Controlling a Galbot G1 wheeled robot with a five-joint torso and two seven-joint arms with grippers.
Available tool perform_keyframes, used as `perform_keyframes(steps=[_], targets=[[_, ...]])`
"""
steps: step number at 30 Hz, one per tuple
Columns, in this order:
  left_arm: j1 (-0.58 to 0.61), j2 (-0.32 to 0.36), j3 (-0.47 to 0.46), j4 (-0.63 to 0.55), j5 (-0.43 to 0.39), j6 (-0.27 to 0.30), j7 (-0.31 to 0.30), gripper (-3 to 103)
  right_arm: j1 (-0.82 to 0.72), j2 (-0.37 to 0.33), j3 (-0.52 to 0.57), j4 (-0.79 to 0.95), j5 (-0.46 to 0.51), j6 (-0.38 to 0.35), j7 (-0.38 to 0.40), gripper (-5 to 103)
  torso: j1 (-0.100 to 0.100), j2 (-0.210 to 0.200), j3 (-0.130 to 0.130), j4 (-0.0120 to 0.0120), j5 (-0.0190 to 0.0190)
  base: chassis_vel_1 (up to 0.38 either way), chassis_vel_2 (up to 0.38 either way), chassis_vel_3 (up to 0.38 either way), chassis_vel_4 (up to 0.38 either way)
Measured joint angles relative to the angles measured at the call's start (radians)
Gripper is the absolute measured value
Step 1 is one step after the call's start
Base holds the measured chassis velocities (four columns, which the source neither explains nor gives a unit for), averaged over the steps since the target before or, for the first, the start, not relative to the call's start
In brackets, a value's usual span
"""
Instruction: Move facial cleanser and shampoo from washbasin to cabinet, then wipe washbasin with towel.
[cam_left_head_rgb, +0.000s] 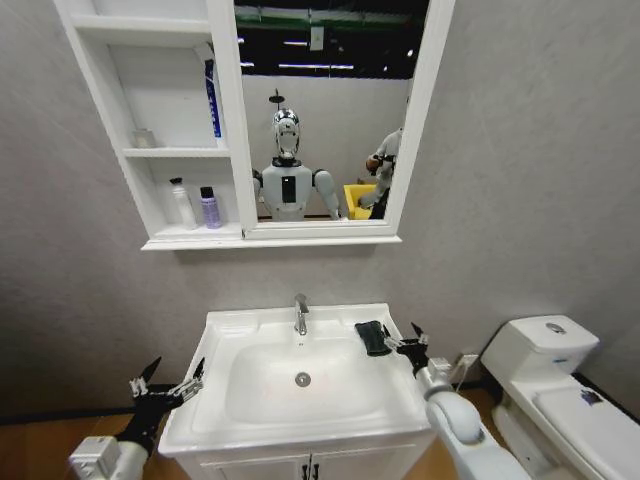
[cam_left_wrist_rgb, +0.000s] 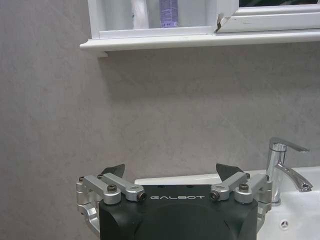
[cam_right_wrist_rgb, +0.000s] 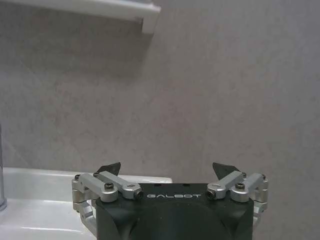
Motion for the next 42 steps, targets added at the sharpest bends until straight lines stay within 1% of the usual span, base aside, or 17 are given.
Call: perform_keyframes(steps=[1,2,3,4,6,7,10,11,13,18,21,28,32,42], targets=[[0.0,0.0,0.0,0.0,0.0,0.0,0.0,100,-0.105,0.039,0.042,0.09,-0.017,0.012,0.006,100,0.0,0.0,0.0,-0.0001,-0.0003,0.0,0.0,0.0,0.0],[0.0,0.0,0.0,0.0,0.0,0.0,0.0,100,-0.105,0.039,0.042,0.09,-0.017,0.012,0.006,100,0.0,0.0,0.0,-0.0001,-0.0003,0.0,0.0,0.0,0.0],[0.0,0.0,0.0,0.0,0.0,0.0,0.0,100,-0.19,0.067,0.065,0.152,-0.025,0.029,0.012,100,0.0,0.0,0.0,-0.0001,-0.0009,0.0,0.0,0.0,0.0],[0.0,0.0,0.0,0.0,0.0,0.0,0.0,100,-0.286,0.1,0.082,0.211,-0.038,0.058,0.016,100,0.0,0.0,0.0,-0.0001,-0.0008,0.0,0.0,0.0,0.0],[0.0,0.0,0.0,0.0,0.0,0.0,0.0,100,-0.417,0.146,0.097,0.277,-0.077,0.113,0.017,100,0.0,0.0,0.0,-0.0002,-0.0006,0.0,0.0,0.0,0.0],[0.0,0.0,0.0,0.0,0.0,0.0,0.0,100,-0.417,0.146,0.097,0.277,-0.077,0.113,0.017,100,0.0,0.0,0.0,-0.0002,-0.0006,0.0,0.0,0.0,0.0],[0.0,0.0,0.0,0.0,0.0,0.0,0.0,100,-0.557,0.196,0.089,0.338,-0.14,0.194,0.019,100,0.0,0.0,0.0,0.0007,-0.0006,0.0,0.0,0.0,0.0],[0.0,0.0,0.0,0.0,0.0,0.0,0.0,100,-0.557,0.196,0.089,0.338,-0.14,0.194,0.019,100,0.0,0.0,0.0,0.0007,-0.0006,0.0,0.0,0.0,0.0],[0.0,0.0,0.0,0.0,0.0,0.0,0.0,100,-0.609,0.214,0.074,0.363,-0.151,0.208,0.022,100,0.0,0.0,0.0,0.0005,-0.0007,0.0,0.0,0.0,0.0],[0.0,0.0,0.0,0.0,0.0,0.0,0.0,100,-0.629,0.223,0.064,0.398,-0.145,0.193,0.023,100,0.0,0.0,0.0,0.0007,-0.0004,0.0,0.0,0.0,0.0],[0.0,0.0,0.0,0.0,0.0,0.0,0.0,100,-0.641,0.222,0.051,0.456,-0.109,0.131,0.031,100,0.0,0.0,0.0,0.0006,-0.0005,0.0,0.0,0.0,0.0],[0.0,0.0,0.0,0.0,0.0,0.0,0.0,100,-0.647,0.232,0.036,0.509,-0.126,0.102,0.032,100,0.0,0.0,0.0,0.0003,-0.0006,0.0,0.0,0.0,0.0],[0.0,0.0,0.0,0.0,0.0,0.0,0.0,100,-0.629,0.218,0.044,0.527,-0.101,0.054,0.027,100,0.0,0.0,0.0,0.0005,-0.0004,0.0,0.0,0.0,0.0],[0.0,0.0,0.0,0.0,0.0,0.0,0.0,100,-0.623,0.214,0.046,0.526,-0.094,0.046,0.025,100,0.0,0.0,0.0,0.0004,-0.0004,0.0,0.0,0.0,0.0]])
